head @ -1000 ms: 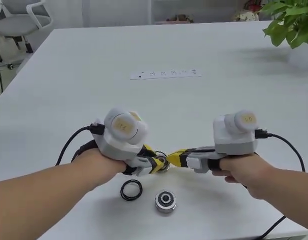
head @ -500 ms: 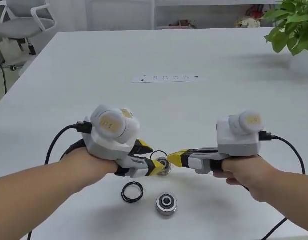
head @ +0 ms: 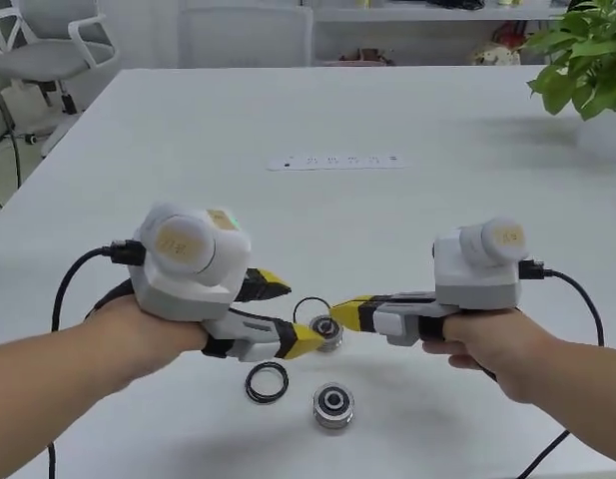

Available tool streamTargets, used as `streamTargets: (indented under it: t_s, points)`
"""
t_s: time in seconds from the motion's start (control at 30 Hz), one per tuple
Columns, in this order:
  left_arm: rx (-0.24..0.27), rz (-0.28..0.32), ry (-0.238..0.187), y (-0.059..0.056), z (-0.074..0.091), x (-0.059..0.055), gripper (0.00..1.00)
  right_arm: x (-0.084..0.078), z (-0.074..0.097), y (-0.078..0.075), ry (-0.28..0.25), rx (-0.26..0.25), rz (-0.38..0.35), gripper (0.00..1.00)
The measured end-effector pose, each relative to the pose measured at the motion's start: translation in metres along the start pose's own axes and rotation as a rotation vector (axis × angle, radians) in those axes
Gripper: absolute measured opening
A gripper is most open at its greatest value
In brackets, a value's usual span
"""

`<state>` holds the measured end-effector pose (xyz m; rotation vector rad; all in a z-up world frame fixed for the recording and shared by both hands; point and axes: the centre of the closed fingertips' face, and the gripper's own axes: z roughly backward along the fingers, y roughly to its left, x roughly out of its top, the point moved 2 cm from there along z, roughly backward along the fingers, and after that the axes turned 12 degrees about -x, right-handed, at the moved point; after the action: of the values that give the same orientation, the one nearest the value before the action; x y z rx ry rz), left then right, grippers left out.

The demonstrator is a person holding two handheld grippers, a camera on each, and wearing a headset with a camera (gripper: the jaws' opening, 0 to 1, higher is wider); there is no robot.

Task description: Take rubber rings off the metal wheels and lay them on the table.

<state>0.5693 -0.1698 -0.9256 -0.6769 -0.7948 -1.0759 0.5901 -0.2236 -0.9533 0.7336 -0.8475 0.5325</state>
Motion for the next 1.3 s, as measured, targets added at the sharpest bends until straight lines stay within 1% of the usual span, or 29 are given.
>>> streamTargets:
  t_s: [0.27, 0.47, 0.6, 0.67, 0.7, 0.83, 1.0, 1.2, 1.3]
  points:
    - [0.011, 0.008, -0.025, -0.005, 0.015, 0.001, 0.5, 0.002, 0.0, 0.009, 0.0, 0.015, 0.007, 0.0]
    - [0.009, 0.017, -0.031, -0.009, 0.025, -0.006, 0.53, 0.002, -0.001, 0.015, 0.002, 0.03, 0.012, 0.0]
    - [0.017, 0.024, -0.027, -0.009, 0.031, -0.011, 0.55, 0.002, -0.002, 0.02, 0.006, 0.04, 0.014, 0.0]
    - [0.023, 0.033, -0.033, -0.008, 0.034, -0.013, 0.56, 0.002, -0.003, 0.022, 0.007, 0.044, 0.013, 0.0]
    - [0.022, 0.039, -0.037, -0.009, 0.036, -0.014, 0.56, 0.002, -0.003, 0.024, 0.008, 0.049, 0.014, 0.0]
    - [0.026, 0.033, -0.034, -0.012, 0.041, -0.017, 0.59, 0.0, -0.006, 0.03, 0.021, 0.064, 0.018, 0.0]
    - [0.029, 0.042, -0.038, -0.015, 0.048, -0.023, 0.61, -0.006, -0.011, 0.039, 0.045, 0.085, 0.022, 0.0]
    - [0.041, 0.049, -0.032, -0.017, 0.055, -0.032, 0.63, -0.011, -0.018, 0.046, 0.072, 0.102, 0.021, 0.0]
    - [0.046, 0.061, -0.035, -0.018, 0.058, -0.037, 0.64, -0.017, -0.021, 0.049, 0.092, 0.109, 0.025, 0.0]
